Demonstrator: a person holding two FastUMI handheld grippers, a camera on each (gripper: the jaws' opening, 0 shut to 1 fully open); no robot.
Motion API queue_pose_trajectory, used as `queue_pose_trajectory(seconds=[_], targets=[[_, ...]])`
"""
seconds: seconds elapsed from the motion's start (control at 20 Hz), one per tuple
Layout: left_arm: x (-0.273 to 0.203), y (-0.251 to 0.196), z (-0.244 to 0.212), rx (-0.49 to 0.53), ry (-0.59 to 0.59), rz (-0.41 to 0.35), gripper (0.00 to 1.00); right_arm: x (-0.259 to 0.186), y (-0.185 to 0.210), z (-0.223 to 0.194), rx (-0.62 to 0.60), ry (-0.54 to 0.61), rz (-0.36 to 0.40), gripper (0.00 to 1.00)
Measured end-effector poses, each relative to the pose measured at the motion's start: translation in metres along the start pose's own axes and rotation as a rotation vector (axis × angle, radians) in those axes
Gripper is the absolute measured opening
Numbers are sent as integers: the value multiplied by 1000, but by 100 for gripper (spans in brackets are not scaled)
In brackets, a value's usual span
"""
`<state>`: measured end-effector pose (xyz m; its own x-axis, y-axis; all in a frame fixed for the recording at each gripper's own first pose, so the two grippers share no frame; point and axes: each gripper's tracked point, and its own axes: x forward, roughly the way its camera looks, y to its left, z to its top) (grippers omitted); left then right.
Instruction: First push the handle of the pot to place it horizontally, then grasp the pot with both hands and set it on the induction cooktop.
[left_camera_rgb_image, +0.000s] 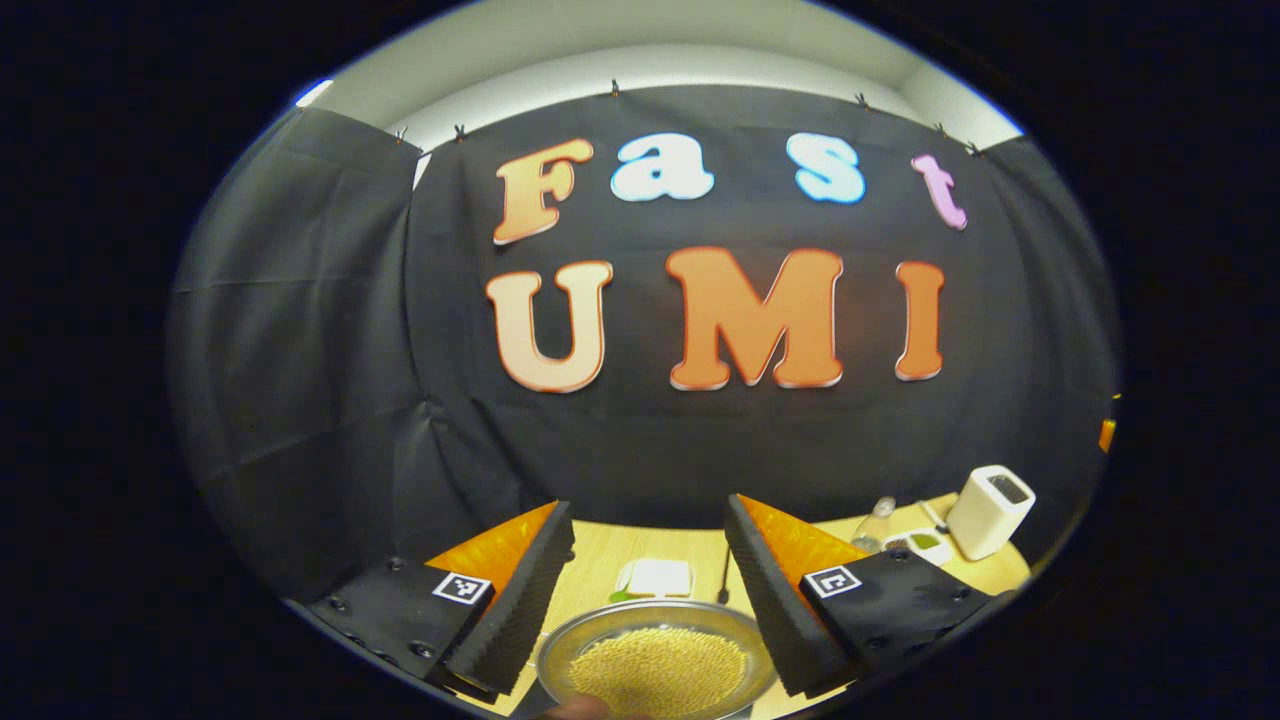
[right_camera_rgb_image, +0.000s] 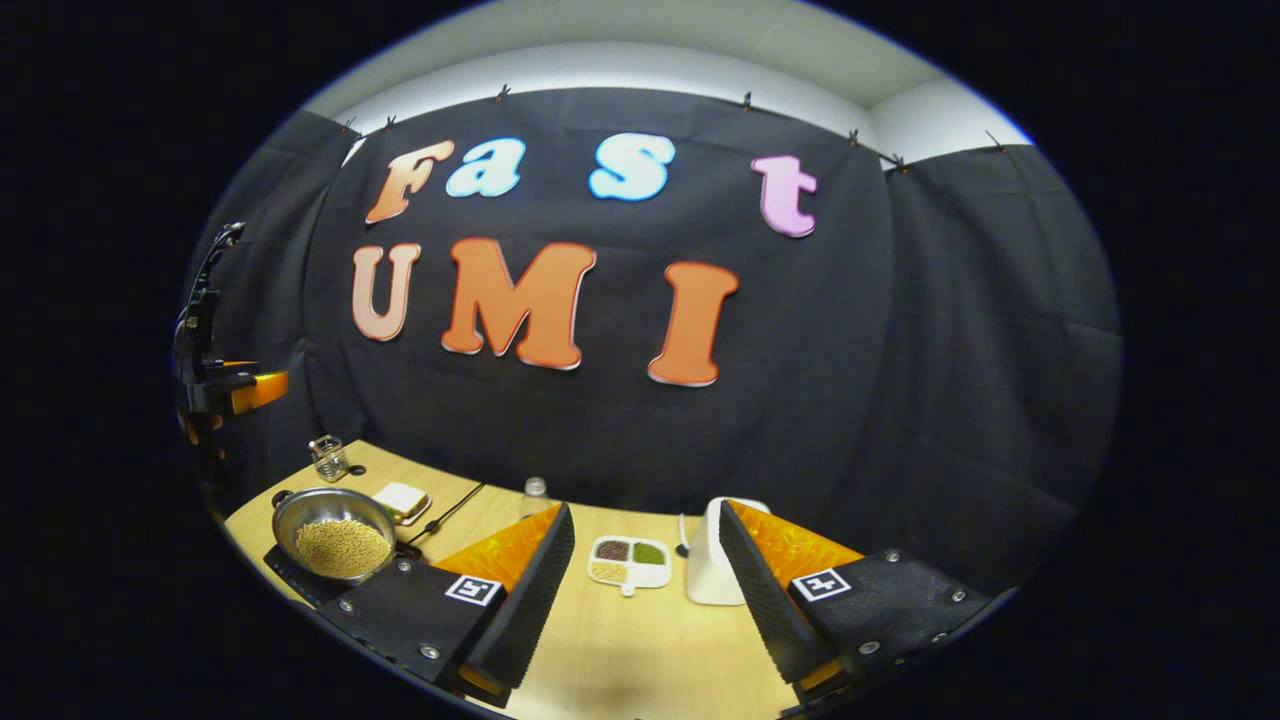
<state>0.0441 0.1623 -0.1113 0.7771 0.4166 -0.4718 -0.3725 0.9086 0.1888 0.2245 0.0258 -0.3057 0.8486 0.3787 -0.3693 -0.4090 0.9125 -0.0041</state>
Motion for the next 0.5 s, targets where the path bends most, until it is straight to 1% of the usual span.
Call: queue_pose_trajectory(seconds=[0.1, 0.15, 0.2, 0.25, 0.3, 0.35, 0.45, 0.5], targets=[[-14, -11, 33, -40, -48, -17, 98, -20, -48, 41, -23, -60, -55, 91], [-20, -18, 50, -59, -67, -36, 93, -30, -63, 60, -26, -86, -64, 91], [-23, -23, 66, -75, -89, -53, 100, -43, -74, 80, -26, -112, -61, 91], [-30, -29, 83, -85, -108, -71, 100, -53, -80, 98, -24, -133, -58, 92], [-36, -33, 100, -93, -133, -88, 97, -61, -85, 108, -30, -151, -62, 97], [-40, -41, 118, -98, -159, -110, 94, -66, -87, 118, -43, -162, -79, 93], [-49, -51, 143, -108, -196, -140, 94, -71, -96, 139, -63, -197, -107, 94], [-53, -58, 157, -120, -209, -164, 100, -80, -103, 154, -66, -218, -106, 94]])
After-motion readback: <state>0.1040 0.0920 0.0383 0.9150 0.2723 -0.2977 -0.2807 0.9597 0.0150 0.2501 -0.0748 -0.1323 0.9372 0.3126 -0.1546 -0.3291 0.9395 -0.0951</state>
